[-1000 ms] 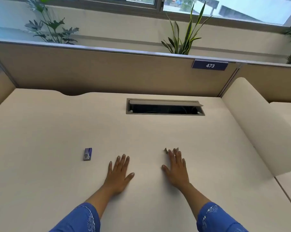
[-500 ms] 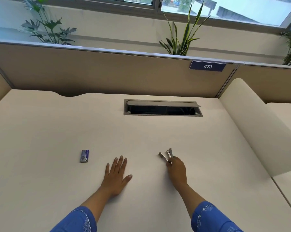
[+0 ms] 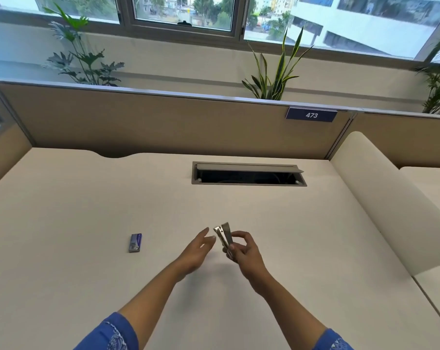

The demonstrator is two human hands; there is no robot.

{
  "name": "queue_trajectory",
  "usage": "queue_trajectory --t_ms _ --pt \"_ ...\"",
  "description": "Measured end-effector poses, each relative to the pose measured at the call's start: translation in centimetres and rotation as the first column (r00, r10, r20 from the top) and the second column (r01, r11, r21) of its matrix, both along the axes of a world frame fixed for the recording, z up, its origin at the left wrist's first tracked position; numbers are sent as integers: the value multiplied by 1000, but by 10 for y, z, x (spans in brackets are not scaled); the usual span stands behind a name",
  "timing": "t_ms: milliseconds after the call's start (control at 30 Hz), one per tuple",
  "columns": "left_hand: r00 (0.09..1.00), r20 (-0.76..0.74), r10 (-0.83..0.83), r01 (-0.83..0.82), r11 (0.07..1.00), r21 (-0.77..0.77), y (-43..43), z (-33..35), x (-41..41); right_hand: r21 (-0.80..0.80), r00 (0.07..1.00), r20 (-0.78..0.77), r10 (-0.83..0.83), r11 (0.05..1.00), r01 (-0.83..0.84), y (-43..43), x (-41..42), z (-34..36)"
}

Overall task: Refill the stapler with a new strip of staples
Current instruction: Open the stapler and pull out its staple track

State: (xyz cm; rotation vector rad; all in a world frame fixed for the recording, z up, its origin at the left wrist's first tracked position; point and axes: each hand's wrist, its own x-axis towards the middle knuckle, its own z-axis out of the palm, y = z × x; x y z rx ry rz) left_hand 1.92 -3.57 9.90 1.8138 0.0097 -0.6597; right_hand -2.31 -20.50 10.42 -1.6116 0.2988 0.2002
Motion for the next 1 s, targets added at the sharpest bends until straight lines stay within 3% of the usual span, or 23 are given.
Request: queue_trajectory --t_ms 133,267,533,700,867,1000 --pt "973 -35 227 -227 925 -306 1 25 -4 210 1000 8 19 978 -20 18 -4 22" --pt "924 21 382 -343 850 -399 13 39 -11 248 998 21 54 967 -58 29 -7 42" --pt "896 172 409 -308 854 -420 21 63 -26 5 992 116 49 999 -50 44 -13 61" --pt "862 270 428 -305 865 -397 21 70 -33 -262 959 267 90 965 -17 51 -16 69" --pt "850 362 382 -244 895 -373 29 73 -39 -349 939 312 142 937 -26 52 -21 71" --pt "885 403 232 -118 950 -289 35 75 -48 -383 929 313 198 921 -67 54 -26 72"
